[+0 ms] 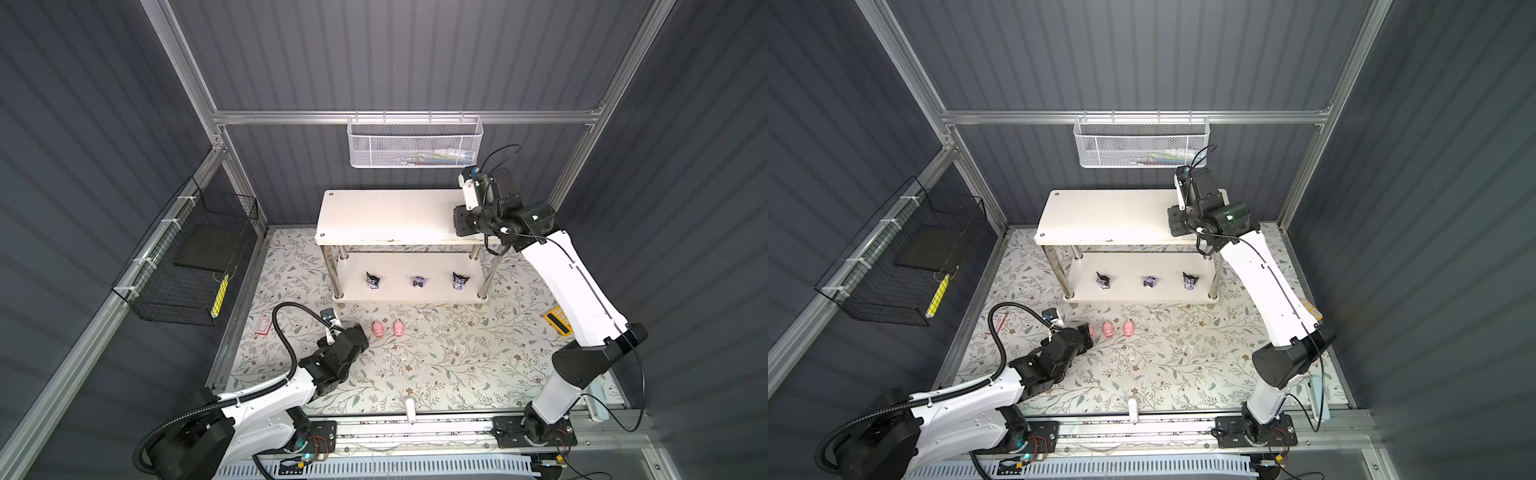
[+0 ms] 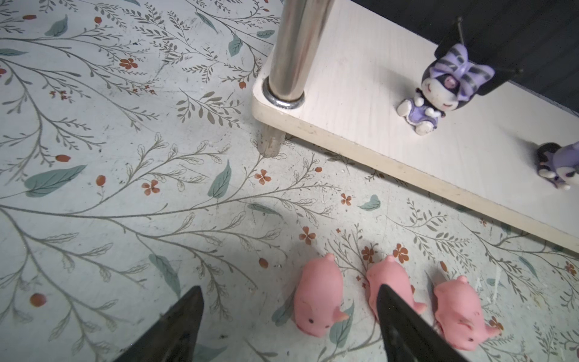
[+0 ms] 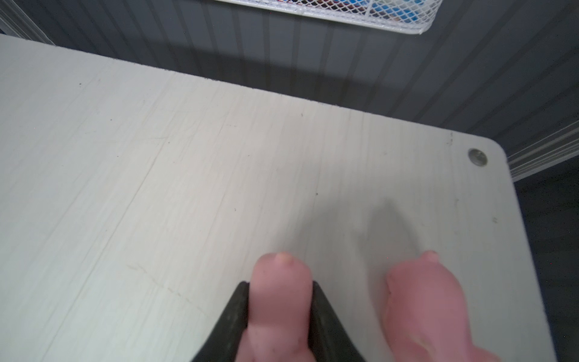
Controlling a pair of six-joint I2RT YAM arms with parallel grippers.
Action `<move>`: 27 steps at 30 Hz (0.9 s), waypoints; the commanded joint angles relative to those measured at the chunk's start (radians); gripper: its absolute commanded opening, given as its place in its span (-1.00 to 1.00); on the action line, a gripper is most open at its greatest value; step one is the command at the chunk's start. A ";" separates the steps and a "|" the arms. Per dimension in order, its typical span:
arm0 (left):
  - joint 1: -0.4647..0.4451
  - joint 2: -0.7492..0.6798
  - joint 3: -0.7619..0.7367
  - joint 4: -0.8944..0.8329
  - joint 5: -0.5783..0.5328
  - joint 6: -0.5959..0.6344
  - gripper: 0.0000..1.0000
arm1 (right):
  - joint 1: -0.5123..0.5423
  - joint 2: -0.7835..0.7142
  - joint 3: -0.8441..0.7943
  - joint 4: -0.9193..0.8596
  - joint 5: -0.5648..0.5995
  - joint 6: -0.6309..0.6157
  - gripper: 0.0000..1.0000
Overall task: Place and organize the plastic toys onto the shelf
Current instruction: 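Set the pig beside the first pig and open the right gripper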
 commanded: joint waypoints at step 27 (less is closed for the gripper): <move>0.022 -0.002 -0.018 0.009 0.010 0.003 0.73 | -0.024 0.033 0.072 -0.002 -0.043 0.012 0.02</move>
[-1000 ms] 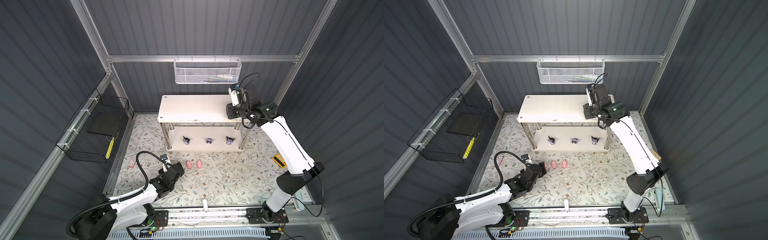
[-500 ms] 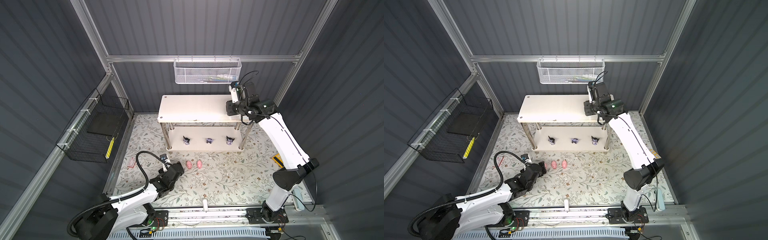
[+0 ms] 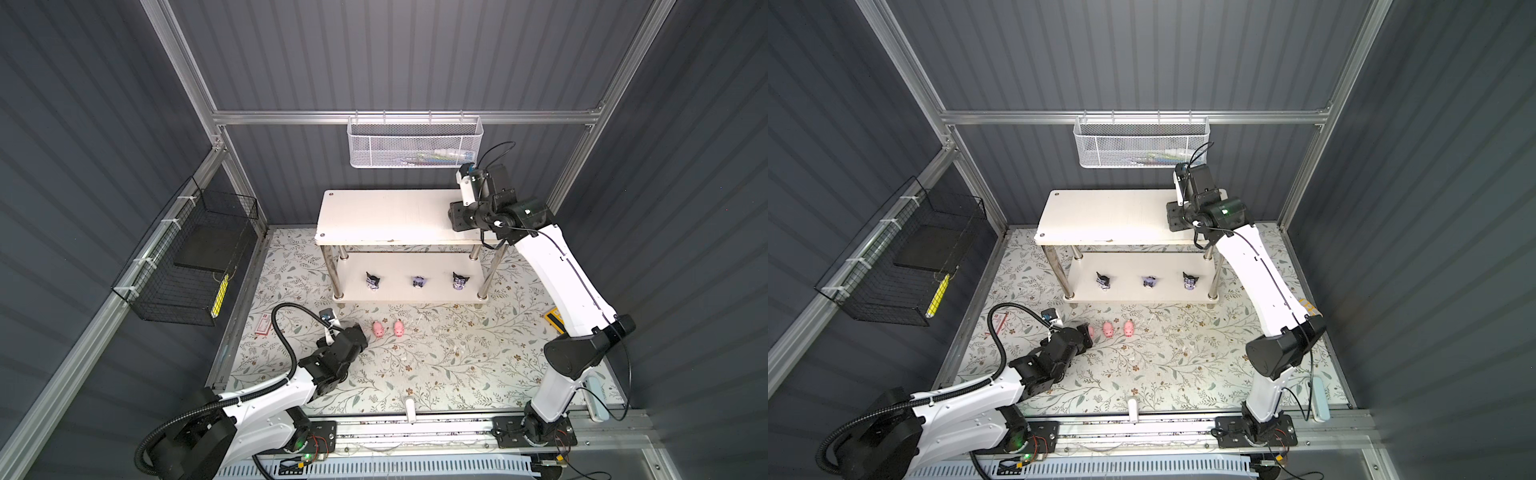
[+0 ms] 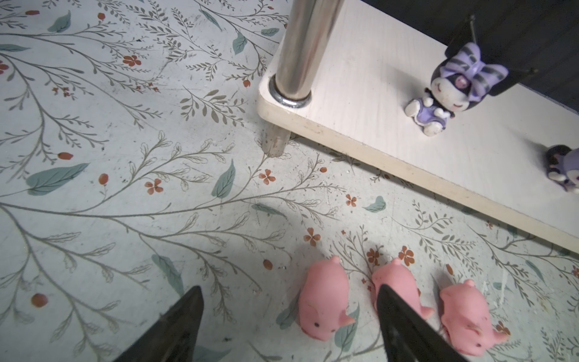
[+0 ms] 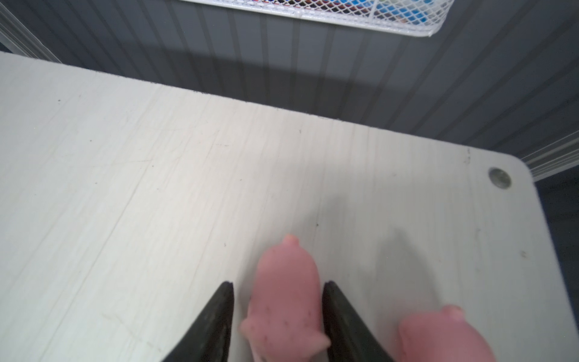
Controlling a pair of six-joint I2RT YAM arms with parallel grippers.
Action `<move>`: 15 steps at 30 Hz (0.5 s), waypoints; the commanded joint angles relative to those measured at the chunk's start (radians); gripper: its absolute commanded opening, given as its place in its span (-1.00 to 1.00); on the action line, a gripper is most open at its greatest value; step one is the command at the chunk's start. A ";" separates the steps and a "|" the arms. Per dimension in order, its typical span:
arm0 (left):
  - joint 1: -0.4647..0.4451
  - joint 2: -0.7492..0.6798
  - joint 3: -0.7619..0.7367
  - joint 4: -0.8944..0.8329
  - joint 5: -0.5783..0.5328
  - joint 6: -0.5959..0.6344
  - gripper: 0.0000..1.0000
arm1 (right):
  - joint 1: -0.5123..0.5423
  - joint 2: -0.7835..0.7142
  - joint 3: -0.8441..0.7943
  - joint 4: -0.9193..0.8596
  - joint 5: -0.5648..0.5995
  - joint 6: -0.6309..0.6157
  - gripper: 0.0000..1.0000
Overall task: Place and organize the plastic toys onto the shelf
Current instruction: 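Set the pig beside the first pig and open the right gripper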
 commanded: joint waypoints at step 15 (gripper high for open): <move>0.010 0.005 0.010 -0.006 0.008 0.010 0.73 | -0.001 -0.218 -0.059 0.095 -0.076 -0.014 0.31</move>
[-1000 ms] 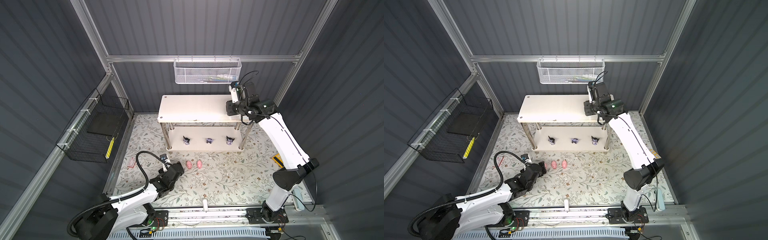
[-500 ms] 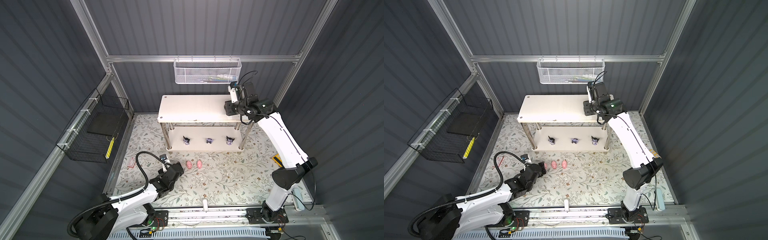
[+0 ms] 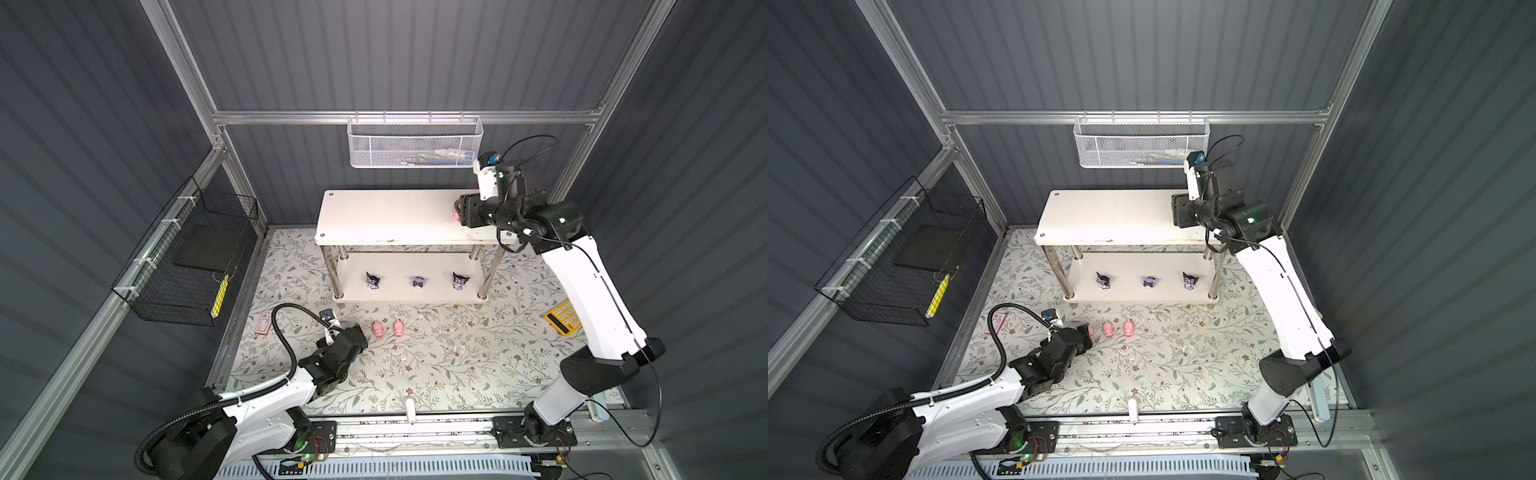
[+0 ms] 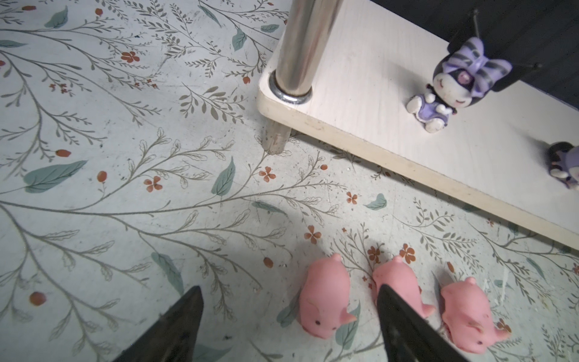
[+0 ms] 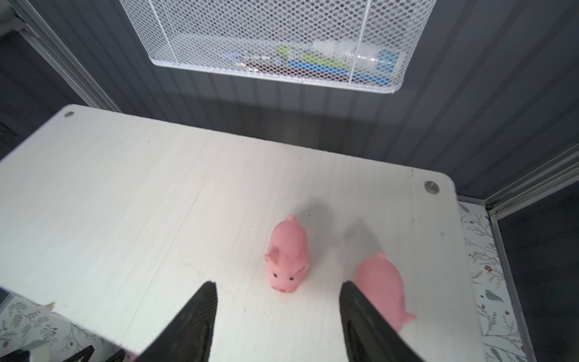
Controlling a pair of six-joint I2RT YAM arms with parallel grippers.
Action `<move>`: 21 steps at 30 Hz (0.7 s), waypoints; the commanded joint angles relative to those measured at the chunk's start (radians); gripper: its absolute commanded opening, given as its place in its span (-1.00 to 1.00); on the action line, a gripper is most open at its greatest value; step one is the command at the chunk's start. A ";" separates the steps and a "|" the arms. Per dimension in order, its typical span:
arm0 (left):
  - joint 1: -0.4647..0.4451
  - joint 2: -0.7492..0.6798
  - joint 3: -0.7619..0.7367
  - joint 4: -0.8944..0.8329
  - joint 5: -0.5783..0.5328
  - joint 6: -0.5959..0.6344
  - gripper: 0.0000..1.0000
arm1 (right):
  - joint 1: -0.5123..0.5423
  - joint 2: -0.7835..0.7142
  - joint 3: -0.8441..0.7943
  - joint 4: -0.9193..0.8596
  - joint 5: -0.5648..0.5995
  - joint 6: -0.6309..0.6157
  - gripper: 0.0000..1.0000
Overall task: Place and organize the plastic toys onto the shelf
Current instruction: 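Set the pig beside the first pig and open the right gripper, then bring the open right gripper back down toward the remaining pigs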
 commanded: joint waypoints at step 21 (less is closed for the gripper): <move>0.014 0.000 0.049 -0.050 -0.035 0.029 0.74 | 0.309 -0.705 -0.951 0.409 -0.091 -0.145 0.31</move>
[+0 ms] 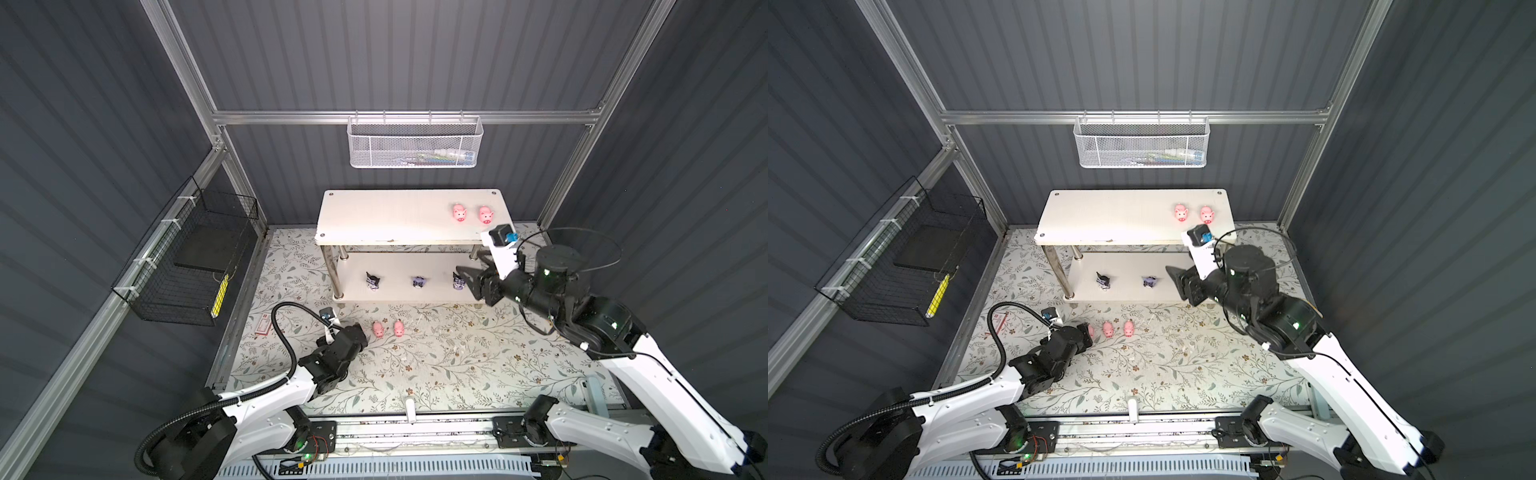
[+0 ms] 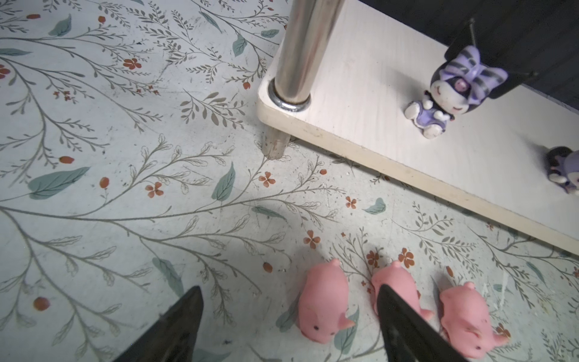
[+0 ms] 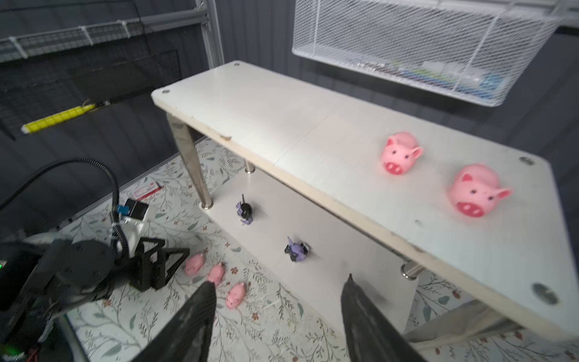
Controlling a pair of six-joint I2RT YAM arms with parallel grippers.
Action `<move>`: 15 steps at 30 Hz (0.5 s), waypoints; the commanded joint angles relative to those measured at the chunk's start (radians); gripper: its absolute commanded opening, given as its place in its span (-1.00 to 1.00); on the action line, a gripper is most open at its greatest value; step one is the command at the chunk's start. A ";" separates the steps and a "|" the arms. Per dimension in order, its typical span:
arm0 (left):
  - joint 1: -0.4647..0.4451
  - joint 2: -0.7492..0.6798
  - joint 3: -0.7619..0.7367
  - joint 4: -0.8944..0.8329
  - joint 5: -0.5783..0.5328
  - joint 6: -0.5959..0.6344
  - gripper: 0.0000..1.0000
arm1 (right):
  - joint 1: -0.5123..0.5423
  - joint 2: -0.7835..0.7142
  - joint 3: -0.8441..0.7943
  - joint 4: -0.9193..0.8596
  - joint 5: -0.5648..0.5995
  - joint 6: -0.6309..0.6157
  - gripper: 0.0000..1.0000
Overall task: Place and organize the plastic toys onto the shelf
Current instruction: 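Bring the open right gripper back down toward the remaining pigs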
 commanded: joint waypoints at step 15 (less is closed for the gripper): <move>0.008 -0.112 0.009 -0.102 -0.104 -0.005 0.73 | 0.192 0.151 -0.426 0.345 -0.031 0.288 0.34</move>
